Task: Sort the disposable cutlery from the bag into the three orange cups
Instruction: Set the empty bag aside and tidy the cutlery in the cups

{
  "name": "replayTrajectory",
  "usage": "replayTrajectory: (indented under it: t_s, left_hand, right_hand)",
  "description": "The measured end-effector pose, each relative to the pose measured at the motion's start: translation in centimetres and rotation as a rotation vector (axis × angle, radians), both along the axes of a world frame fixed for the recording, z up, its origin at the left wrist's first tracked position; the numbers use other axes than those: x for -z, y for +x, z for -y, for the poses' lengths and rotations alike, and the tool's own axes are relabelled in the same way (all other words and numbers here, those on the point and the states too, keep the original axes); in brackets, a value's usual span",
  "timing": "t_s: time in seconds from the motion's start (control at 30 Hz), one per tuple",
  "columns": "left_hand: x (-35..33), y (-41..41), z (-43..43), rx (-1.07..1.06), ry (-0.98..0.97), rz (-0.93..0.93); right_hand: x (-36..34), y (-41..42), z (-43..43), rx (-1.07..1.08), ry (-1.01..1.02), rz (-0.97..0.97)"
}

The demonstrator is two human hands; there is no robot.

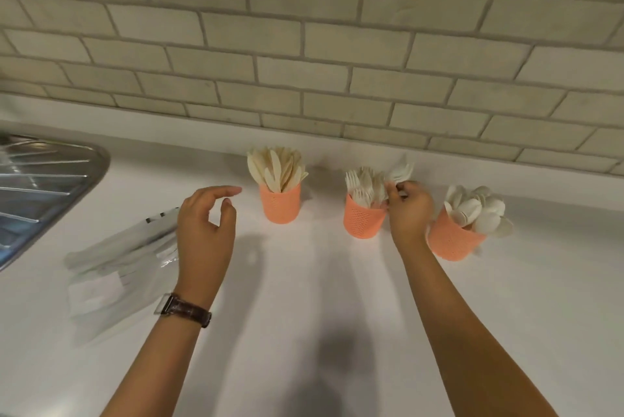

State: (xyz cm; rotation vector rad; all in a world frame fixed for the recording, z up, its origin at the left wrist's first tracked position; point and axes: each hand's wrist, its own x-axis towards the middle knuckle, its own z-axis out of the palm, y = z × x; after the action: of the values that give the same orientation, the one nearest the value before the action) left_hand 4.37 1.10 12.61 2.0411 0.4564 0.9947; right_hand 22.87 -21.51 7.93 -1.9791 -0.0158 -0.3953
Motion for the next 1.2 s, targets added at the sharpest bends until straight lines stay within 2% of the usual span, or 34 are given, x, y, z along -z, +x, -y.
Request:
replayTrajectory:
  t_s: [0.13, 0.2, 0.27, 0.5, 0.63, 0.8, 0.93, 1.0, 1.1, 1.2]
  left_hand:
    - [0.7, -1.2, 0.1, -0.022, -0.019, -0.003]
    - [1.1, -1.7, 0.0, -0.033, -0.015, -0.001]
    - [1.4, -2.3, -0.1, -0.039, -0.035, -0.006]
    - [0.6, -3.9, -2.2, -0.004, -0.112, 0.036]
    - [1.2, -5.4, -5.7, 0.038, -0.154, -0.004]
    - [2.4, -9.4, -10.7, 0.065, -0.148, -0.115]
    - [3.5, -13.6, -15.4, 0.049, -0.211, -0.147]
    - [3.8, -15.5, -17.4, 0.037, -0.219, -0.144]
    - [4.1, -18.0, -20.2, 0.0, -0.236, -0.138]
    - [4.4, -20.3, -22.5, -0.065, -0.269, -0.145]
  right_hand:
    - [2.0, 0.0, -0.5, -0.008, -0.158, -0.175]
    - [2.0, 0.1, -0.4, -0.023, -0.193, -0.173]
    - [1.3, -0.3, -0.4, -0.054, -0.138, -0.173]
    - [-2.4, -4.6, -0.2, -0.075, -0.161, -0.019]
    - [-2.8, -9.6, -3.6, -0.246, -0.175, 0.05]
    - [-1.0, -15.7, -12.3, -0.45, -0.184, -0.033]
    - [0.3, -19.9, -22.0, -0.672, -0.439, -0.193]
    - [0.9, -20.8, -27.1, -0.75, -0.623, -0.185]
    - [2.6, -20.5, -33.3, -0.794, -0.815, -0.196]
    - [5.2, -19.5, -37.0, -0.787, -0.97, -0.308]
